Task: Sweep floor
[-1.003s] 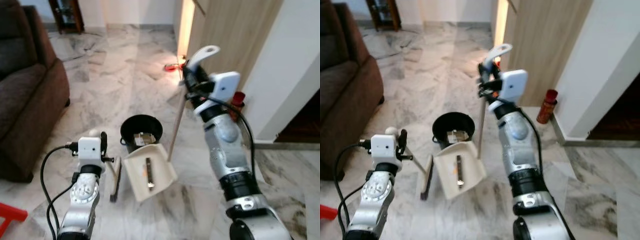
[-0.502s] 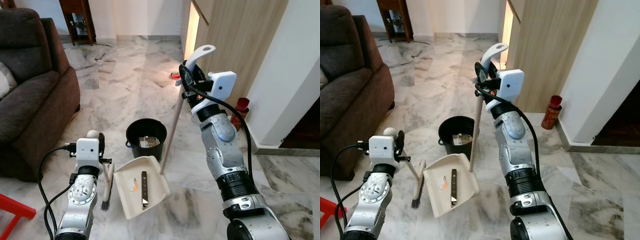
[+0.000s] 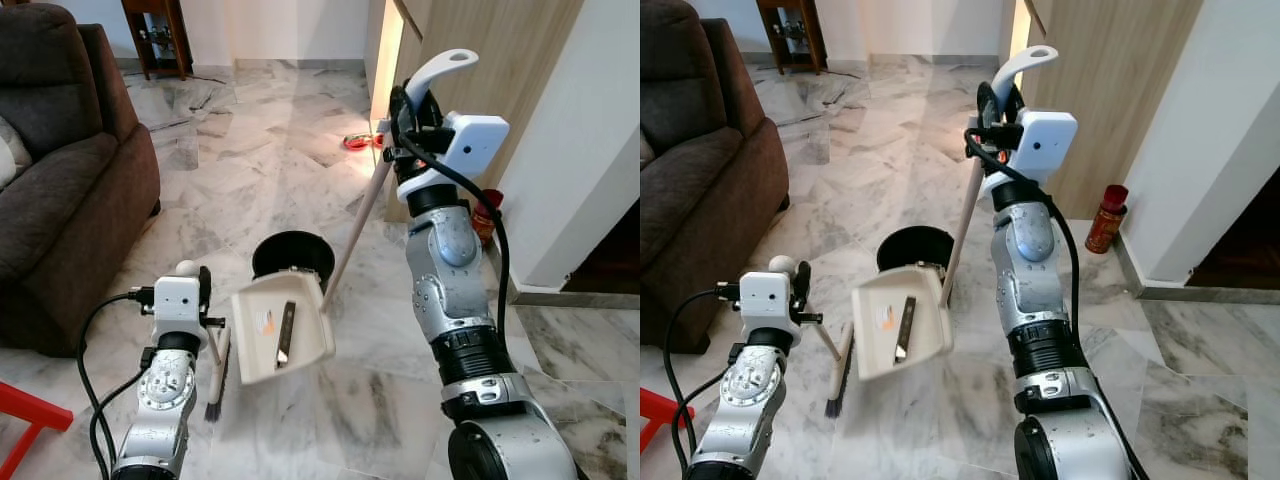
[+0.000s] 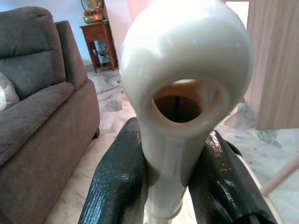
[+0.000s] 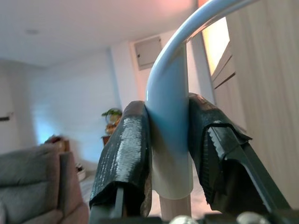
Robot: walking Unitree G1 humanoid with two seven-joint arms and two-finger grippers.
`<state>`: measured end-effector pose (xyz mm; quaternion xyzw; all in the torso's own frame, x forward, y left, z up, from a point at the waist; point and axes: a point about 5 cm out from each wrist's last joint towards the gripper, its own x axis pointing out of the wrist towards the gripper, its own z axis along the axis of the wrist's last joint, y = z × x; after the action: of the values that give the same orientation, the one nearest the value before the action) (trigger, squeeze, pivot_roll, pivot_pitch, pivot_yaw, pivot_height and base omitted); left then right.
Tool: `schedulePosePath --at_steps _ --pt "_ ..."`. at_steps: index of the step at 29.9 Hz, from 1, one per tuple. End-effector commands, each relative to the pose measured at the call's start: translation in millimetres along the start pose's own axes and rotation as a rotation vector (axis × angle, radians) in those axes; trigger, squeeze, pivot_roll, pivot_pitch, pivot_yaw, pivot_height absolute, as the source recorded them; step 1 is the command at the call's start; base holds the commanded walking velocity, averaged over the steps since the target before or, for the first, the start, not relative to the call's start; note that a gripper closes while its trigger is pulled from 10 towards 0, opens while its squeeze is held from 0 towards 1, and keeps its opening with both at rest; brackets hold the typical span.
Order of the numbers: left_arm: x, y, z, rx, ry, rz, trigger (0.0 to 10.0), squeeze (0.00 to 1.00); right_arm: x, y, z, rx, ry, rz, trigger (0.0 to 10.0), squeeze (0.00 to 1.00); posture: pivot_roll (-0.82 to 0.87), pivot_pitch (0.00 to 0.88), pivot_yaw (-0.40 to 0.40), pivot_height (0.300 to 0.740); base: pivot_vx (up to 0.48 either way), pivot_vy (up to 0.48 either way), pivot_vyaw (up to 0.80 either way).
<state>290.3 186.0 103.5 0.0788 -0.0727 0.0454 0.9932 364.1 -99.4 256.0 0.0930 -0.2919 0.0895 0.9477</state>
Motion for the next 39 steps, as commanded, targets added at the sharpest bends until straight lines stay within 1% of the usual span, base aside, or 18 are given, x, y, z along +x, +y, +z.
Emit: schedulePosePath --at_steps 1,8,10,20,39 --pt "1.5 -0.7 10.6 0.009 -0.062 -0.001 10.0 0.0 11.2 6.7 26.0 -0.011 -0.128 0.017 10.0 0.0 0.02 0.0 0.001 0.74 0.0 0.0 0.0" --pt "1.6 -1.3 11.4 0.01 -0.067 -0.001 10.0 0.0 9.4 9.2 22.9 -0.021 -0.121 0.025 10.0 0.0 0.02 0.002 -0.001 0.74 0.0 0.0 0.0" --pt "1.5 -1.4 11.4 0.011 -0.067 -0.001 10.0 0.0 9.1 9.1 22.2 -0.023 -0.12 0.024 10.0 0.0 0.02 0.002 -0.001 0.74 0.259 0.0 0.0" --pt "1.4 -1.0 11.5 0.016 -0.068 0.001 10.0 0.0 9.0 10.8 19.5 -0.026 -0.114 0.036 10.0 0.0 0.02 0.002 -0.002 0.74 0.301 0.0 0.0" --pt "1.0 -1.0 11.6 0.021 -0.068 -0.001 10.0 0.0 10.0 10.6 21.3 -0.023 -0.126 0.031 10.0 0.0 0.02 0.007 -0.002 0.74 0.334 0.0 0.0"
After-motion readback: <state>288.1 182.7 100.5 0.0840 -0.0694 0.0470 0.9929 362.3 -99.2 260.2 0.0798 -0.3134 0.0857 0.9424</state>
